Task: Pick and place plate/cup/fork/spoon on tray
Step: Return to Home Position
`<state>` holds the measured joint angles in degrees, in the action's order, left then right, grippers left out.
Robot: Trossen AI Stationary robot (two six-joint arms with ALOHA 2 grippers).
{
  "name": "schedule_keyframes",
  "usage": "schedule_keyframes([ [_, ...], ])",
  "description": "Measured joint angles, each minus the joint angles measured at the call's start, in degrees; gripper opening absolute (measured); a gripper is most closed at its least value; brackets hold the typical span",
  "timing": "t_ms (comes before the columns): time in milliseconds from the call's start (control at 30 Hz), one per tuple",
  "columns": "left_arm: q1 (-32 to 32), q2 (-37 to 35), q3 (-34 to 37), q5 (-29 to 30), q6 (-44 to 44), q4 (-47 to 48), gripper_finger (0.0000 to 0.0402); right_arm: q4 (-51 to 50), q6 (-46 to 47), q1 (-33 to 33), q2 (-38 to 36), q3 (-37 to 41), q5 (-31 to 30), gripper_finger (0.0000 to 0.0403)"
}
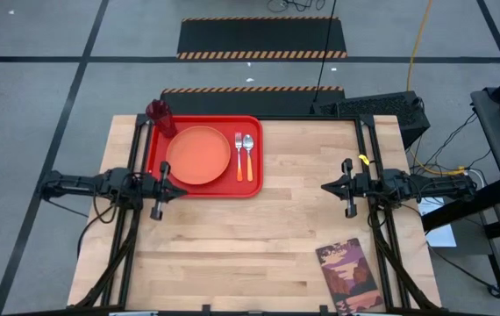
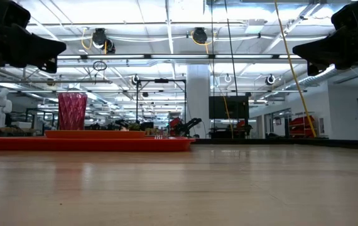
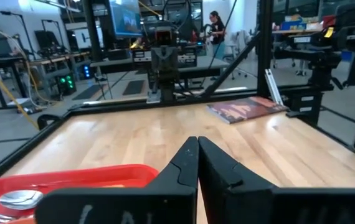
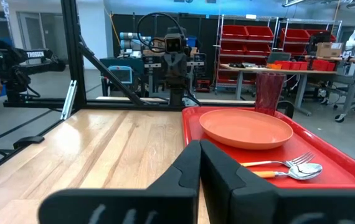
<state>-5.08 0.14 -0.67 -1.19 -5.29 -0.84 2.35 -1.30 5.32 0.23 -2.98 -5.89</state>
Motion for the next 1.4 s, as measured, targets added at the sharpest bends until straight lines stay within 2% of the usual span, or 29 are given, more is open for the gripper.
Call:
schedule_keyframes([
  [233,0.7,0.0,0.0,-0.5,-0.4,0.0,0.0014,0.0,0.0,0.0,0.0,0.0,0.0,0.0],
  [433,0.8,0.0,0.0,-0.7,-2.2,0.1,0.0003,0.0,0.0,0.0,0.0,0.0,0.0,0.0],
  [667,0.8,0.0,0.0,-0.4,-1.5,0.1,0.0024,0.0,0.0,0.0,0.0,0.0,0.0,0.0],
  [1400,0.8,0.0,0.0,-0.3,-1.8,0.1,0.0026,0.0,0.0,0.0,0.0,0.0,0.0,0.0],
])
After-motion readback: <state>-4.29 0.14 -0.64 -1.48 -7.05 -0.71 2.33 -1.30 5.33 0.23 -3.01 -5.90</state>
